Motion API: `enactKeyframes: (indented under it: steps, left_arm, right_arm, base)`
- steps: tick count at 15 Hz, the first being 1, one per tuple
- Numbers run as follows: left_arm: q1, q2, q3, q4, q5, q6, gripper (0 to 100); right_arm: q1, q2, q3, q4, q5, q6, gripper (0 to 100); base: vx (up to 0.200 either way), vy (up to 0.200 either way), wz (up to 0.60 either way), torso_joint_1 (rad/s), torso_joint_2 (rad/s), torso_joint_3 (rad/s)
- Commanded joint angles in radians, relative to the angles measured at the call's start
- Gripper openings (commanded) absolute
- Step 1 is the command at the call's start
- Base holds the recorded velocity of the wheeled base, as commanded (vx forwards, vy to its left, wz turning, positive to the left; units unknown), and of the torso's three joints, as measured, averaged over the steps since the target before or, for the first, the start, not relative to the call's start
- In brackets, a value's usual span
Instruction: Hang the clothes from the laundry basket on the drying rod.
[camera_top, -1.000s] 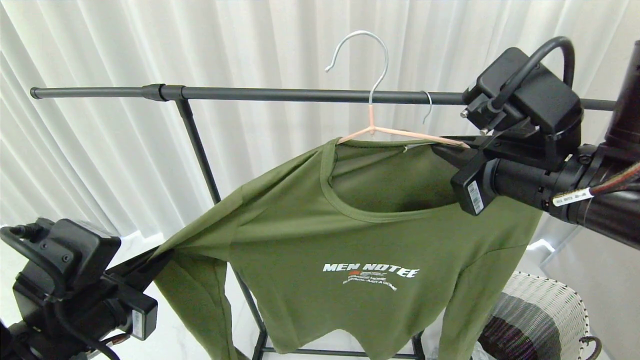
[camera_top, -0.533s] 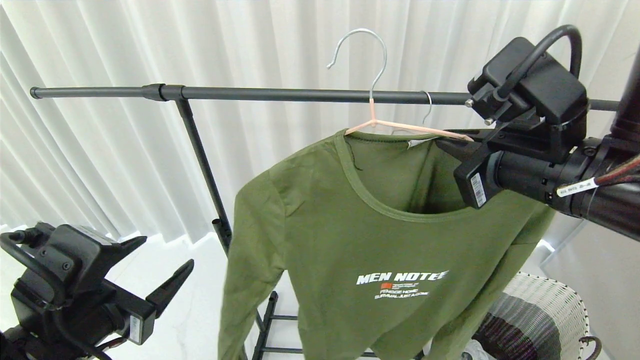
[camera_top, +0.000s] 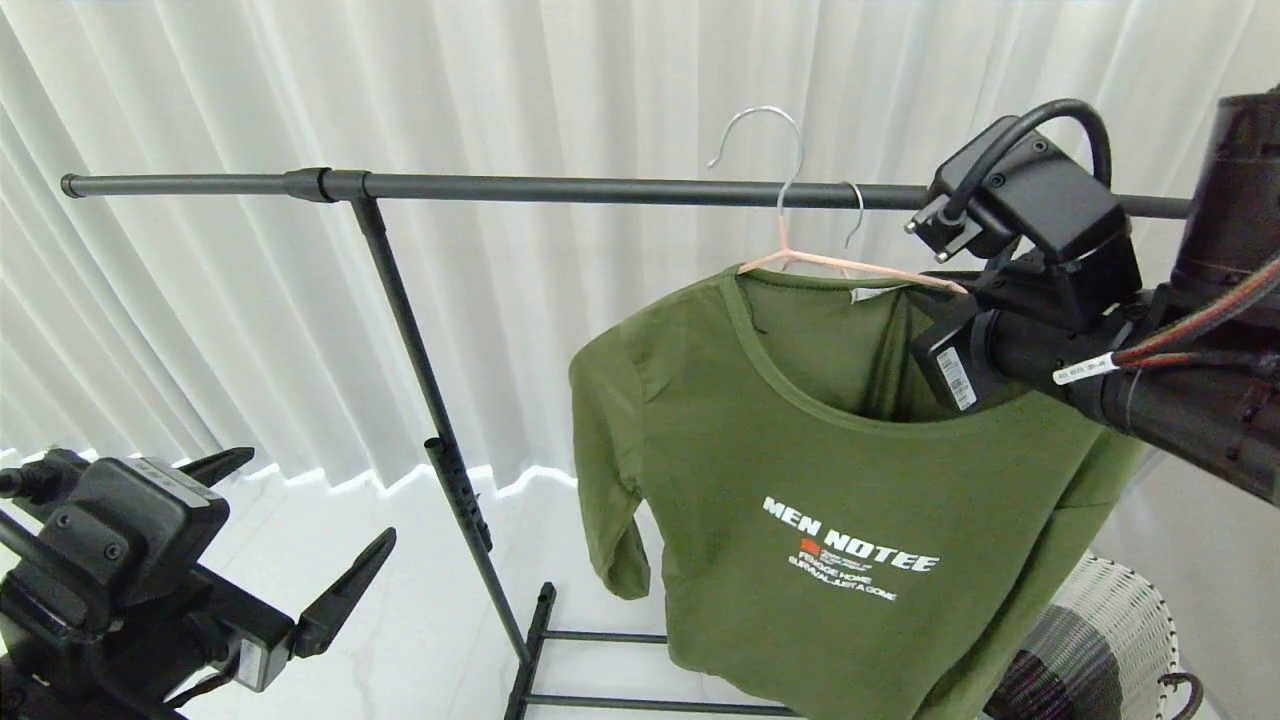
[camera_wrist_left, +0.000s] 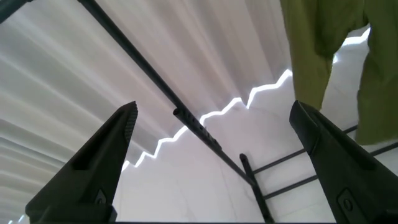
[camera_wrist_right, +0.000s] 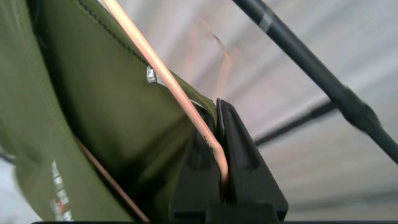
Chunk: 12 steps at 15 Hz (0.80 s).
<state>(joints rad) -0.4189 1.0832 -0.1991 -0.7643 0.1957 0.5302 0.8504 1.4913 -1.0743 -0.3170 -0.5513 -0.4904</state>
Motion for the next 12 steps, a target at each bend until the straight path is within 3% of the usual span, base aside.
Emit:
enactKeyframes:
  steps: [1,3,7,10,12]
  left_arm:
    - [0.003,-0.005,-0.005,-0.001,0.001,0.001,100]
    - [0.003,-0.005,-0.008,-0.001,0.001,0.001,100]
    - [0.003,-0.003,-0.006,-0.001,0.002,0.001,100]
    - [0.003,-0.003,-0.008,-0.001,0.004,0.001,100]
    - [0.003,-0.003,-0.006,-0.001,0.004,0.001,100]
  right_arm:
    - [-0.019,0.043,-0.004,-0.005,-0.045,0.0,0]
    - [-0.028,0.07,-0.01,-0.014,-0.124,0.001,0]
    - [-0.034,0.104,-0.013,-0.068,-0.205,0.001,0]
    - [-0.034,0.104,-0.015,-0.071,-0.207,0.001,0]
    - [-0.034,0.103,-0.015,-0.071,-0.208,0.001,0]
  base:
    - [0.0,0.0,0.0,0.0,0.0,0.0]
    - [0.0,0.0,0.0,0.0,0.0,0.0]
    - [0.0,0.0,0.0,0.0,0.0,0.0]
    - [0.0,0.0,0.0,0.0,0.0,0.0]
    - [0.0,0.2,0.0,0.0,0.0,0.012]
